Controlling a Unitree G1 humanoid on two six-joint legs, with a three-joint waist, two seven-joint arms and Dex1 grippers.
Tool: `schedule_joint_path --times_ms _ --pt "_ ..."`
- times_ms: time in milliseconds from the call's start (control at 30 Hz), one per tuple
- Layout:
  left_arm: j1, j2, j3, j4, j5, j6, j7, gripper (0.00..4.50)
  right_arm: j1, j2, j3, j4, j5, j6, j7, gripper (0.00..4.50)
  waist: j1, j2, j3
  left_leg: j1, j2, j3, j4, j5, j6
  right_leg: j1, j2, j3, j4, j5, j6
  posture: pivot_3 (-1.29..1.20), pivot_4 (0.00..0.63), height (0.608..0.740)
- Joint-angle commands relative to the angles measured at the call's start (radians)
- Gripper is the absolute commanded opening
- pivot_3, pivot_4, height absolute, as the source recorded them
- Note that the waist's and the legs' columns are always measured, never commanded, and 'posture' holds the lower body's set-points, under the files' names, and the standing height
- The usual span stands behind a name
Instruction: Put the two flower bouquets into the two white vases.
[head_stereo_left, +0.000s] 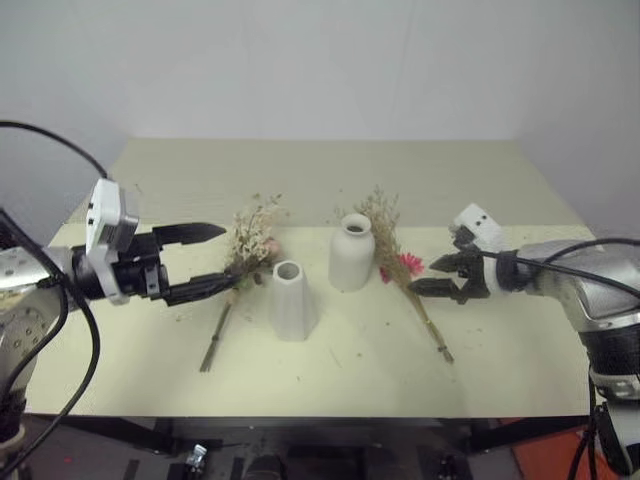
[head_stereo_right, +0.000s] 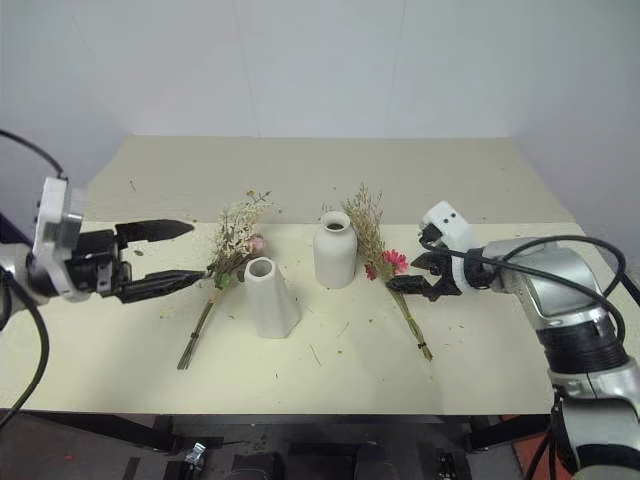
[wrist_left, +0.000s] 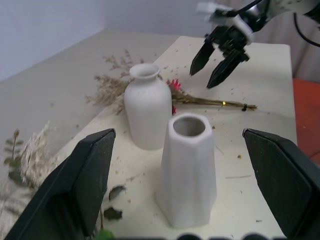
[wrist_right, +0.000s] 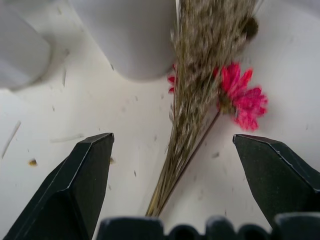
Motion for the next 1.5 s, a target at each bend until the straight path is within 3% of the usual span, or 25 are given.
schedule_joint_path --times_ms 33,367,400,500,833,1100,1300,1500 --pt "-0.074 -0.01 -0.023 0.033 0.015 -0.028 -0.027 4.46 -0.036 -0.015 0.051 0.034 -0.039 0.028 0.003 4.5 0.0 0.0 0.0 0.0 0.0 0.0 0.0 0.0 0.0 0.0 0.0 0.0 0.0 0.0 0.0 0.0 0.15 0.74" --pt "-0.139 -0.028 -0.06 0.068 0.039 -0.035 -0.079 4.46 -0.051 0.065 0.191 0.106 -0.118 0.018 -0.009 4.5 -0.018 0.0 0.0 0.0 0.0 0.0 0.0 0.0 0.0 0.0 0.0 0.0 0.001 0.0 0.001 0.0 0.15 0.74" --pt "-0.14 -0.029 -0.059 0.068 0.042 -0.035 -0.078 4.49 -0.048 0.082 0.193 0.122 -0.123 0.018 -0.017 4.32 -0.019 0.0 0.0 0.0 0.0 0.0 0.0 0.0 0.0 0.0 0.0 0.0 0.001 0.0 0.001 0.0 0.15 0.74" --pt "-0.141 -0.033 -0.055 0.064 0.046 -0.031 -0.073 4.5 -0.04 0.109 0.186 0.148 -0.14 0.015 -0.034 3.56 -0.024 -0.001 0.0 0.001 0.0 0.0 0.0 0.0 0.0 0.001 0.0 0.0 0.001 0.0 0.001 0.0 0.15 0.74" --pt "-0.153 -0.041 -0.058 0.07 0.057 -0.026 -0.073 4.5 -0.054 0.155 0.093 0.201 -0.166 0.04 -0.103 0.07 -0.025 -0.001 -0.001 0.002 0.0 0.0 0.0 0.0 0.0 0.001 0.001 0.0 0.002 0.0 0.001 0.0 0.15 0.74" --pt "-0.167 -0.042 -0.066 0.105 0.072 -0.035 -0.089 4.5 -0.094 0.204 -0.128 0.232 -0.132 0.06 -0.218 0.03 -0.023 -0.001 0.0 0.001 0.0 0.0 0.0 0.0 0.0 0.0 0.0 0.0 0.002 0.0 0.001 0.0 0.15 0.74" --pt "-0.185 -0.047 -0.07 0.133 0.085 -0.04 -0.103 4.5 -0.132 0.322 -0.401 0.183 -0.031 -0.244 -0.301 0.03 -0.026 -0.001 0.0 0.001 0.0 0.0 0.0 0.0 0.0 0.0 0.001 0.0 0.002 0.001 0.001 0.0 0.15 0.74" --pt "-0.188 -0.056 -0.068 0.14 0.092 -0.045 -0.105 4.5 -0.216 0.444 -0.457 0.134 0.09 -0.366 -0.278 0.03 -0.027 -0.001 0.0 0.001 0.0 -0.001 0.0 0.0 0.0 0.0 0.001 0.0 0.002 0.001 0.0 0.0 0.15 0.74"
